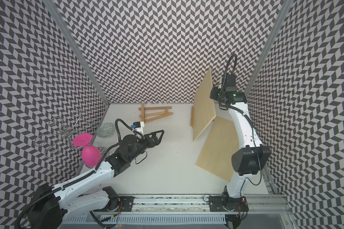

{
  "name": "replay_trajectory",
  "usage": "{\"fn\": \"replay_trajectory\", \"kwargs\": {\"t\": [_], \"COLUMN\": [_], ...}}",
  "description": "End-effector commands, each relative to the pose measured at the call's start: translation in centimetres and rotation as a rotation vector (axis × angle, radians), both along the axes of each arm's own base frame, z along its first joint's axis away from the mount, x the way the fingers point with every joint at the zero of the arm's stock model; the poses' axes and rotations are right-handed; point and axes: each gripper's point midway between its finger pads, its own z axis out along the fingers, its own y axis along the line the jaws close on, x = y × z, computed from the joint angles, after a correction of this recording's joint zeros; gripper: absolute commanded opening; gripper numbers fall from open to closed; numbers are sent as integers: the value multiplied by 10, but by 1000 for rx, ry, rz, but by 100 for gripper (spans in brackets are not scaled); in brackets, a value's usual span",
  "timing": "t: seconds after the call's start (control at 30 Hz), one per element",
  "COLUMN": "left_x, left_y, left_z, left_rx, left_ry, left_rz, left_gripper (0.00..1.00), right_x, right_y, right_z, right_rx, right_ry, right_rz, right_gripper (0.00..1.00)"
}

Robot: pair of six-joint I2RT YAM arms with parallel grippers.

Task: Assemble the easel
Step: Place the drawing board on the easel.

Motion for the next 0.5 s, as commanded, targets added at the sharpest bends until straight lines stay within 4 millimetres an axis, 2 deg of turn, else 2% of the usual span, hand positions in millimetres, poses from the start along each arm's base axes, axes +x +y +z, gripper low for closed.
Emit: {"fn": "replay_trajectory", "kwargs": {"t": [0.0,0.23,0.3,0.47], "left_x": [0,3,4,6], "left_y": [2,5,8,9], "left_z": [-1,-2,-1,1], "left_rx": [12,29,36,48], "left_ry": [5,1,-1,-14], "left_rz": [-1,6,12,3], "left_gripper": [100,100,100,100], "right_x": [-5,-30,-38,-66], "right_y": [-8,-3,-2,16], "right_z": [38,76,77,78], "right_rx": [-8,46,69,165], "right_ry": [-109,-187,-180,-218], "right_rz": [-32,-12,-20,34], "right_gripper": [54,73,77,83]}}
